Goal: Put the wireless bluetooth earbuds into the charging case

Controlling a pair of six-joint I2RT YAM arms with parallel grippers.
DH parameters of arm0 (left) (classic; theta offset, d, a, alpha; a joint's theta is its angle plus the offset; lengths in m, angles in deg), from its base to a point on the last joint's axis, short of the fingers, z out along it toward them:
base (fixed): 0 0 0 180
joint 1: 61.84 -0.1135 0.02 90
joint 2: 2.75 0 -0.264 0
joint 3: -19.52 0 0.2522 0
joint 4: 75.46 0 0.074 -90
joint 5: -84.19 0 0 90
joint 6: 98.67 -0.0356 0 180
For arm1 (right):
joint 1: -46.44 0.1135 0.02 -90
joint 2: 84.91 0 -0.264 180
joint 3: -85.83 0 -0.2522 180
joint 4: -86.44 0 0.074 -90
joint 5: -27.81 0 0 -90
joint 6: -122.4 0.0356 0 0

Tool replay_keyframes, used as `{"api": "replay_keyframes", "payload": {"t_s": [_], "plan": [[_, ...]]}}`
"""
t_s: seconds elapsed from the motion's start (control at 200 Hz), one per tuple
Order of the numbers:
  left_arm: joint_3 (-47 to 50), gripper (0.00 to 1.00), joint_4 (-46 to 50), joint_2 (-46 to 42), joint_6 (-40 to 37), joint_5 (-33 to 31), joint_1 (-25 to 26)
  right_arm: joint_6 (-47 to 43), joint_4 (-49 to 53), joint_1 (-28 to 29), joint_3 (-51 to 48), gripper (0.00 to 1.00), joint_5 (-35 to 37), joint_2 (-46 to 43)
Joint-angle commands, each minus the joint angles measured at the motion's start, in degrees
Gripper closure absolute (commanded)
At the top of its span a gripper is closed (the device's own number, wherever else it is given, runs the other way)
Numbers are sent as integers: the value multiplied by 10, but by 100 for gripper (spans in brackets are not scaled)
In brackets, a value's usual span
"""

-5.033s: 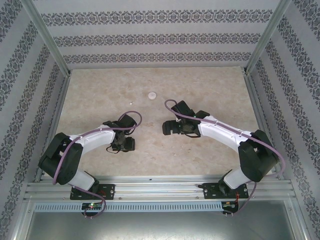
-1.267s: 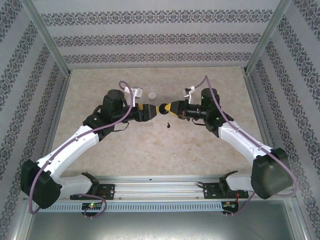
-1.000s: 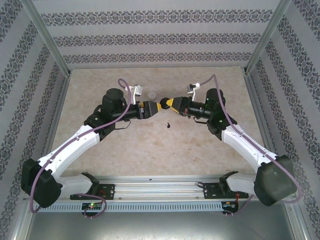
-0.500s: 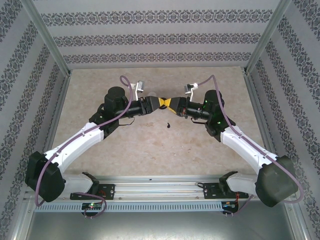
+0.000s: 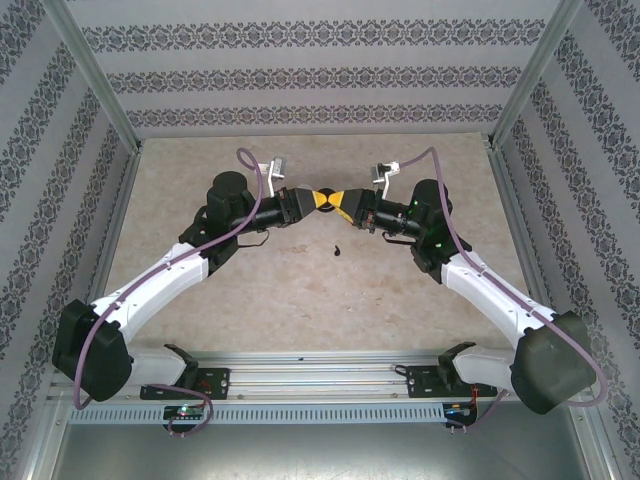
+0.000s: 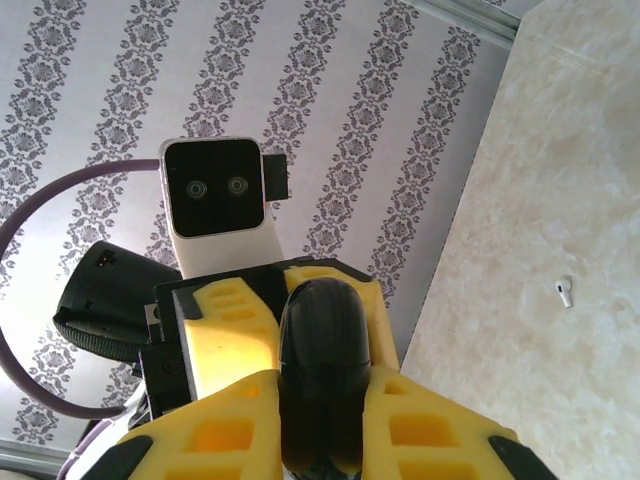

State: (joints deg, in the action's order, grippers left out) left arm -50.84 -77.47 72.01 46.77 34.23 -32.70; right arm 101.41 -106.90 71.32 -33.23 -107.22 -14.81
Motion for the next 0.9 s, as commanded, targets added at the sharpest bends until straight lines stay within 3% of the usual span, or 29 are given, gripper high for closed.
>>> {"api": "replay_keyframes", "payload": {"t_s": [0.0, 0.13, 0.25, 0.36, 0.465, 0.585, 0.719, 0.894], "plan": [[-14, 97, 7, -24, -52, 12, 8, -34, 26, 7, 2, 75, 0, -4], [-7, 99, 19, -50, -104, -6, 7, -117, 132, -5, 25, 51, 2, -28], [14, 99, 5, -81, -174, -16, 6, -257, 300, -29, 74, 41, 3, -69], [32, 99, 10, -113, -255, -17, 7, -420, 471, -31, 142, 39, 28, -101], [30, 99, 38, -131, -340, 13, 8, -513, 548, -31, 193, 38, 8, -114], [31, 97, 58, -146, -434, 62, 8, -549, 568, -16, 228, 37, -32, -113], [24, 95, 91, -153, -513, 102, 7, -590, 613, 32, 278, 37, -18, -84], [4, 93, 120, -141, -541, 140, 8, -612, 649, 74, 331, 37, 5, -41]]}}
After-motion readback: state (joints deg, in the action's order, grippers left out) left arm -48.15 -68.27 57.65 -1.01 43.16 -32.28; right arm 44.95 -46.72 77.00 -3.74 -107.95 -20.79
